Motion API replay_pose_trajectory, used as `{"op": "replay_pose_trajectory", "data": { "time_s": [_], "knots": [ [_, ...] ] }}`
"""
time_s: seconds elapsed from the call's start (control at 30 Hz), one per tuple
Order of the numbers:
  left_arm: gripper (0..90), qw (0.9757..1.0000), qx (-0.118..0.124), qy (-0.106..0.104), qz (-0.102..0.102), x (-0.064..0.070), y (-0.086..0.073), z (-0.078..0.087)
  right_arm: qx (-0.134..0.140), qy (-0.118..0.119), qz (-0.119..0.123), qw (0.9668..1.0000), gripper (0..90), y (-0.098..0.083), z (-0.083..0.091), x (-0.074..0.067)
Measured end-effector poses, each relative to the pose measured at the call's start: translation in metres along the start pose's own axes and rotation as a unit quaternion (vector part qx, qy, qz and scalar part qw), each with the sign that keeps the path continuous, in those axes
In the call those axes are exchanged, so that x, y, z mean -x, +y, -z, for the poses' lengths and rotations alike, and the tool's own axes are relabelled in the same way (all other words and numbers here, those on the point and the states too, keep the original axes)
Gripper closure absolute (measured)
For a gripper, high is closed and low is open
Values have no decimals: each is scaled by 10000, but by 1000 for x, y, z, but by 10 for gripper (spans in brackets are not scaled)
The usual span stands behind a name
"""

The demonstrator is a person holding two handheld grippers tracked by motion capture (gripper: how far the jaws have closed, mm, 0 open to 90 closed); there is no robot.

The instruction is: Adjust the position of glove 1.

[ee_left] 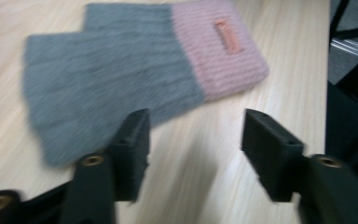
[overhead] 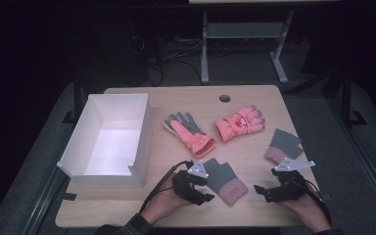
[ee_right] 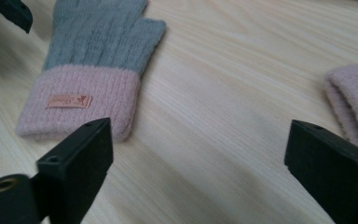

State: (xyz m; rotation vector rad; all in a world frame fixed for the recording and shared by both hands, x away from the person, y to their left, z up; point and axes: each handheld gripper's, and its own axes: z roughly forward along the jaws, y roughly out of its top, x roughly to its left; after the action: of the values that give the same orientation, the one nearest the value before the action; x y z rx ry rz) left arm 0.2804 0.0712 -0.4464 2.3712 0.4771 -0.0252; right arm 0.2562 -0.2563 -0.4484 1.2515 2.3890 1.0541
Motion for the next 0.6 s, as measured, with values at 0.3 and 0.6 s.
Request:
{"op": "replay_pose_trajectory", "data": {
  "time_s": [0.3, 0.6],
  "knots": [
    [160, 9991, 173, 380, 86, -9, -17, 21, 45, -87, -22, 9999, 268, 1, 2, 1],
    [126, 9974, 267, 573, 345, -13, -37, 38, 244, -90, -195, 9995, 820, 12, 6, 9]
  ]
}}
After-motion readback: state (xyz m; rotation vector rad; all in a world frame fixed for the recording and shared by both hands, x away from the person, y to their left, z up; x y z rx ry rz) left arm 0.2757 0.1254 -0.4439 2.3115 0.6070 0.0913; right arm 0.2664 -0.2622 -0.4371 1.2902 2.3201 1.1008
